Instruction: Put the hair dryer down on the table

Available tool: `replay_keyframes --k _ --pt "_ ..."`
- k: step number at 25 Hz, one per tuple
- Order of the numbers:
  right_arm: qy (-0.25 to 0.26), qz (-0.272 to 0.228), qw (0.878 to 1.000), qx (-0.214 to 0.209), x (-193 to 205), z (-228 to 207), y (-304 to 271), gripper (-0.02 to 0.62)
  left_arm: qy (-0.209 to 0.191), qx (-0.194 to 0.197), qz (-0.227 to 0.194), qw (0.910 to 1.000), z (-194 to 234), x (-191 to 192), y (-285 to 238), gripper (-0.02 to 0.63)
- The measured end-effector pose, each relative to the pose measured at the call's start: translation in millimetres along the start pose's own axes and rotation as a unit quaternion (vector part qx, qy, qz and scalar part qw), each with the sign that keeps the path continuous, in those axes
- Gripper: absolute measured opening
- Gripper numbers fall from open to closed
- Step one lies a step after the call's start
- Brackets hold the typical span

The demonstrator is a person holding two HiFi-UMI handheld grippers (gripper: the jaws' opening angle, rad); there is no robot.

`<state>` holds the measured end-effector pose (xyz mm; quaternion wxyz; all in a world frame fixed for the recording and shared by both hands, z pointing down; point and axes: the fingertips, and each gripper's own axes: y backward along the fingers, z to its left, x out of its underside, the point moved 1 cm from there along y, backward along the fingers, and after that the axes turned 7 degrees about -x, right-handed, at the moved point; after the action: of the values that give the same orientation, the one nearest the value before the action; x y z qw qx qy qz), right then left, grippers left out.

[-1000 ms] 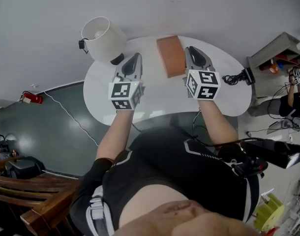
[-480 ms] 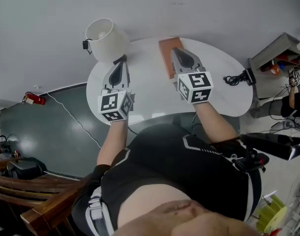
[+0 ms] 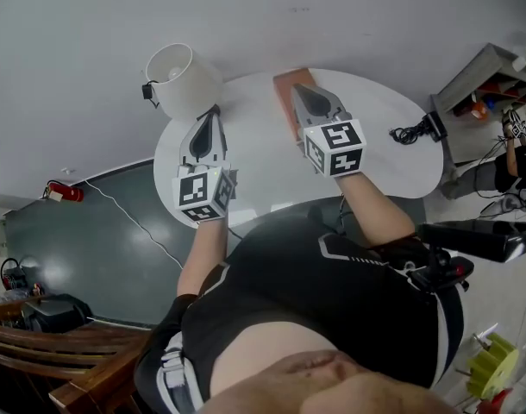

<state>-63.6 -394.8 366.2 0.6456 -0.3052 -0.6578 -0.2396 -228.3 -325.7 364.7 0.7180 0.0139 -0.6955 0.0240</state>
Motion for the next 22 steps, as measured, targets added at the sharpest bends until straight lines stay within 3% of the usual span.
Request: replay_keyframes --k 22 --pt "0.008 -0.013 1.000 0.026 -6.6 -0.4 0.4 0.029 0.018 0.036 0.003 0.9992 -6.1 2.9 -7.7 0.031"
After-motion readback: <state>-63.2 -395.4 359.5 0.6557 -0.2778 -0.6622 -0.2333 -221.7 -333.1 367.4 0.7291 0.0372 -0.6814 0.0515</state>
